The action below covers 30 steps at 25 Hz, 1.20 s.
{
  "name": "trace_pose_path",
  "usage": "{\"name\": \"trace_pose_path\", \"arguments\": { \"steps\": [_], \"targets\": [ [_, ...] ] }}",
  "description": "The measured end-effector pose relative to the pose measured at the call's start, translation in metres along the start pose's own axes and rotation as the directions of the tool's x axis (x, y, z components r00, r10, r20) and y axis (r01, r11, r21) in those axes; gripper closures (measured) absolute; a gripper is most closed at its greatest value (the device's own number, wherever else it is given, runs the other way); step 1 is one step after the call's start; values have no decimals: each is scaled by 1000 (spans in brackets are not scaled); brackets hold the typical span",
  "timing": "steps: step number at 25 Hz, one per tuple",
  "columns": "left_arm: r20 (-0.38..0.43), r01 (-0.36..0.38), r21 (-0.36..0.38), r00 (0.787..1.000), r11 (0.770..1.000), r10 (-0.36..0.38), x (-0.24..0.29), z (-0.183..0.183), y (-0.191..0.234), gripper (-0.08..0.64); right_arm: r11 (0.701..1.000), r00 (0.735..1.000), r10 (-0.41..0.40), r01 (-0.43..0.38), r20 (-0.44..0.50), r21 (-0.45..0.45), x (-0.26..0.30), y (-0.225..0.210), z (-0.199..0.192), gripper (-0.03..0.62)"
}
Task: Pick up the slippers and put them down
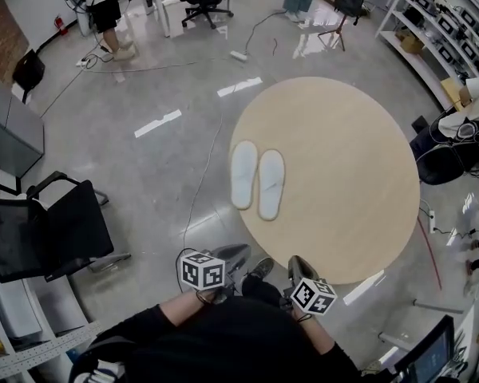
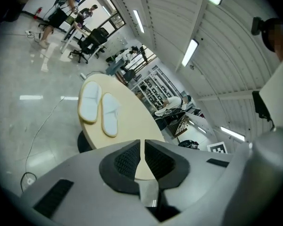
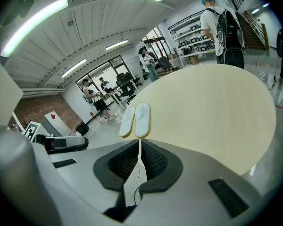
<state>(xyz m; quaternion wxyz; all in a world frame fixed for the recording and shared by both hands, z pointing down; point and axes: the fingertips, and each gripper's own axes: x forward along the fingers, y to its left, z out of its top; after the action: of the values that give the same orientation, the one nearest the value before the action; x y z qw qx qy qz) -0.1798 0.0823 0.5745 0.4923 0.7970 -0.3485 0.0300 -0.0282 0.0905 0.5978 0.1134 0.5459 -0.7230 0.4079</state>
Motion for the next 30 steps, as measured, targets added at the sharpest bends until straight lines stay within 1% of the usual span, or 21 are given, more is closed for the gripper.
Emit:
{"name": "trace_pose_path", "arguments": {
  "steps": [1,3,6,8,10,13,15,18,20,24,27,30],
  "targets": [
    [9,3,21,1000,1000,-3,7,9,-6,516,1000,1000,10,-10,2,10,6,-5,11,565],
    [25,-20,63,1000,998,18,20,28,-16,530,999,999,38,-39,16,21,17,-11,36,565],
    [49,-44,110,998,993,39,39,53,-31,537,996,995,92,-92,46,-8,29,-17,75,565],
    [68,-50,121,997,991,42,51,63,-39,538,993,991,122,-121,51,-17,36,-22,90,565],
    [95,-75,123,993,990,64,61,68,-44,538,989,988,148,-148,46,-14,43,-28,99,565],
    [127,-162,112,981,980,147,71,71,-37,537,982,981,188,-187,42,-10,54,-35,110,565],
    [134,-216,84,970,973,204,71,72,-27,537,977,976,215,-215,40,-6,59,-35,116,566],
    [138,-262,30,957,965,256,67,73,-11,535,971,970,239,-239,36,-8,69,-30,123,565],
    [142,-272,15,953,962,267,69,79,-3,535,969,968,248,-248,37,-12,79,-27,129,565],
    [143,-284,7,949,959,280,77,95,17,535,962,962,271,-270,31,-38,100,-14,136,565],
    [116,-277,-3,954,961,276,87,107,39,534,960,961,276,-275,17,-57,120,-2,138,565],
    [85,-264,-1,961,965,263,98,122,57,534,966,967,254,-254,1,-38,139,5,139,563]
  ]
}}
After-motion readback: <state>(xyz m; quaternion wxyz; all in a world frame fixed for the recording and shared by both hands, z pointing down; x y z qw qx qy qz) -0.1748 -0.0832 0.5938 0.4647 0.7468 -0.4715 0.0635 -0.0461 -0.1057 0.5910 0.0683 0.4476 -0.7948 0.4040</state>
